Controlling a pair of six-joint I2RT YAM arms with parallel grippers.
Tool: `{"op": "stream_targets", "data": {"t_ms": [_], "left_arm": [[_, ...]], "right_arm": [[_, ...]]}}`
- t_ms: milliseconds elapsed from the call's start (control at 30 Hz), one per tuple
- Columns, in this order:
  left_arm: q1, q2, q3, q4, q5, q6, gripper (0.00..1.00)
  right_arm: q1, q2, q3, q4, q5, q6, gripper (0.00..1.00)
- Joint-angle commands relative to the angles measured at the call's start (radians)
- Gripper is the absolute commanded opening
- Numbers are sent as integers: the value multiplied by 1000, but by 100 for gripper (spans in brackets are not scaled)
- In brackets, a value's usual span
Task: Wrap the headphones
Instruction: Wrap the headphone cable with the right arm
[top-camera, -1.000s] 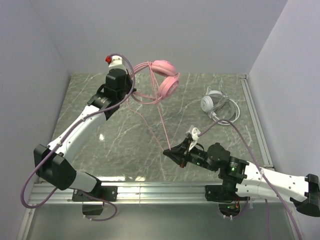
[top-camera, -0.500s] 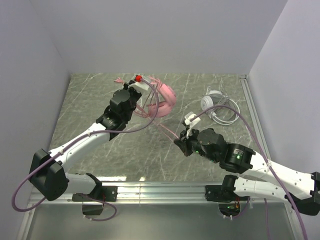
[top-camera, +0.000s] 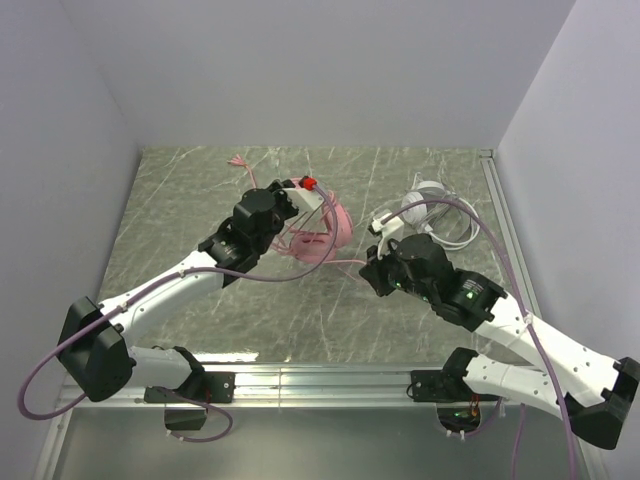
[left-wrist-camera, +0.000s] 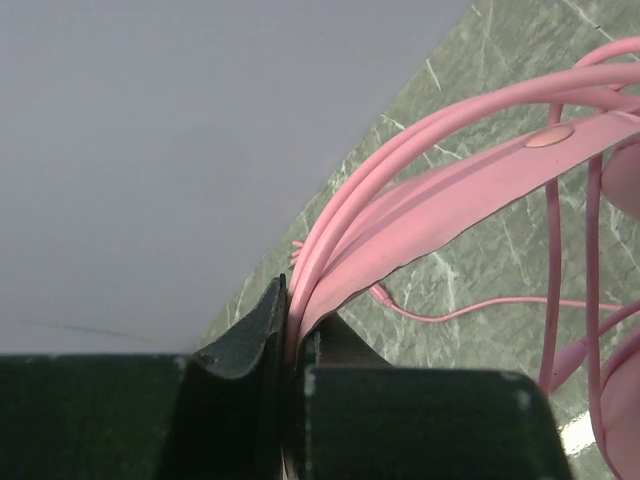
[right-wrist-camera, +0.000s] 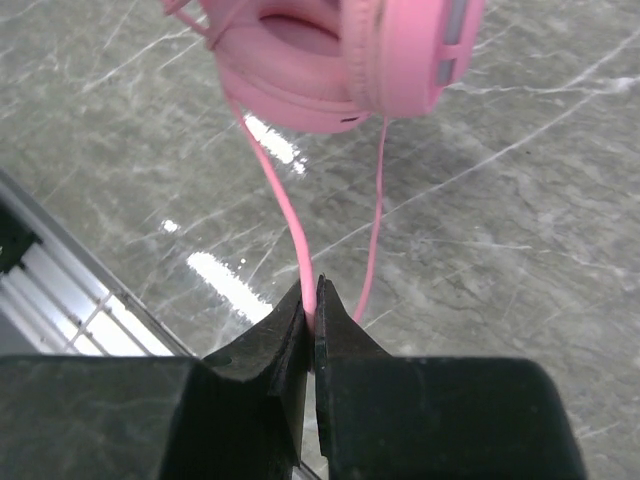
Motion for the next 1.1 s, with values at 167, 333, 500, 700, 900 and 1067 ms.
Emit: {"op": "stream_targets", "data": {"t_ms": [167,333,500,700,900,1067], "left_arm": [[7,9,49,-10,50,7,0],[7,-12,51,-64,124,6,0],[-29,-29,92,-212,150,-17,0],[-71,-68,101,-298,141,-37,0],[-91,-106,74,-335,155,-59,0],[-98,-132,68,-404,234,-78,0]], "right_arm": [[-6,-42,116,-3,0,-53,1],[-7,-21,129,-21,89,-64,2],[-9,33,154,-21,276,-45,2],[-6,96,183,2,375,-56,1],[-7,139,211,20,407,-56,1],[-9,155,214,54,462,-71,2]]}}
